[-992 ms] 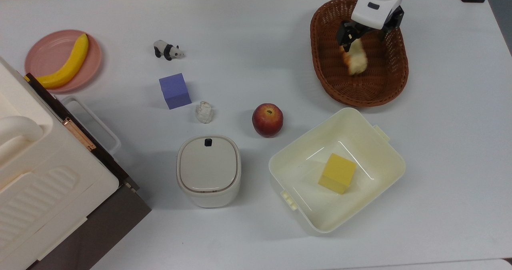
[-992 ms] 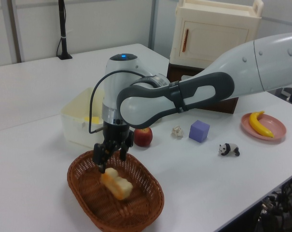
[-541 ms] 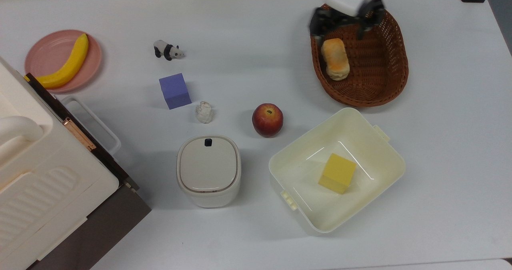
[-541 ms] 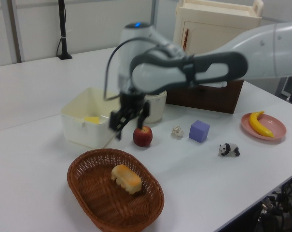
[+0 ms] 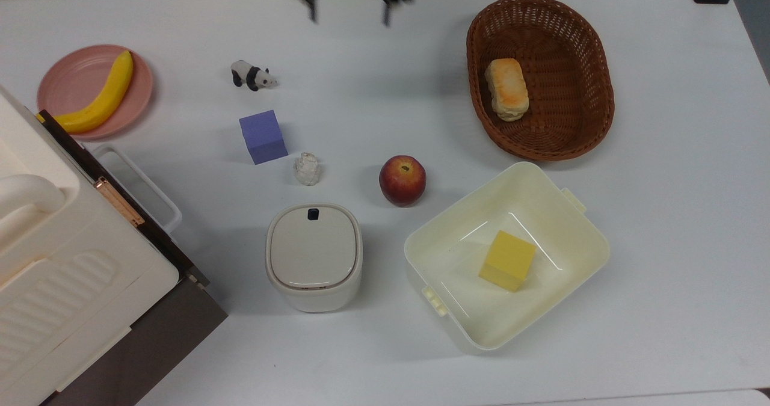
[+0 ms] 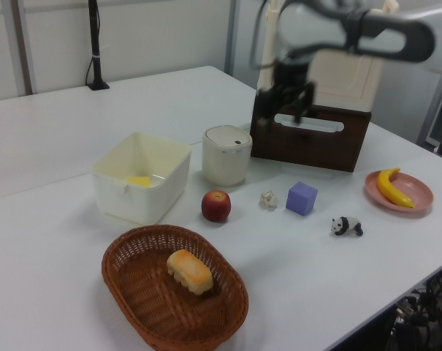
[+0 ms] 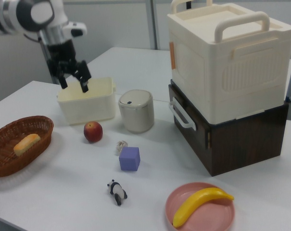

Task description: Put the bread in the basket

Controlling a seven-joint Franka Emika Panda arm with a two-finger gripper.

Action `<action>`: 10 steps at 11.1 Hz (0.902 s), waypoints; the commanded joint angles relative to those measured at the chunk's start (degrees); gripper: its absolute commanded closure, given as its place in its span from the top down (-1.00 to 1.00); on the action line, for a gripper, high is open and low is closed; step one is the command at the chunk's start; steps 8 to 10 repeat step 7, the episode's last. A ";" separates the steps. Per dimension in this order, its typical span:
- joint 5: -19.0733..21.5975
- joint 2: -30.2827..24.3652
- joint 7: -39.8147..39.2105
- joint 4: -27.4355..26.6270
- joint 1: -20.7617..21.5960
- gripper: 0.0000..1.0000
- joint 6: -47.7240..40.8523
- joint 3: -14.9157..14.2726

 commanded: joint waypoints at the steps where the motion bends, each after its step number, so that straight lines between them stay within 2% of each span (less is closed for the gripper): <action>1: 6.79 -1.15 -8.14 8.02 -3.24 1.00 -10.23 -5.61; 2: 8.39 -1.15 -8.05 8.12 -3.16 1.00 -10.15 -6.68; 10: 8.41 -1.15 -8.05 8.04 -3.15 1.00 -10.14 -6.60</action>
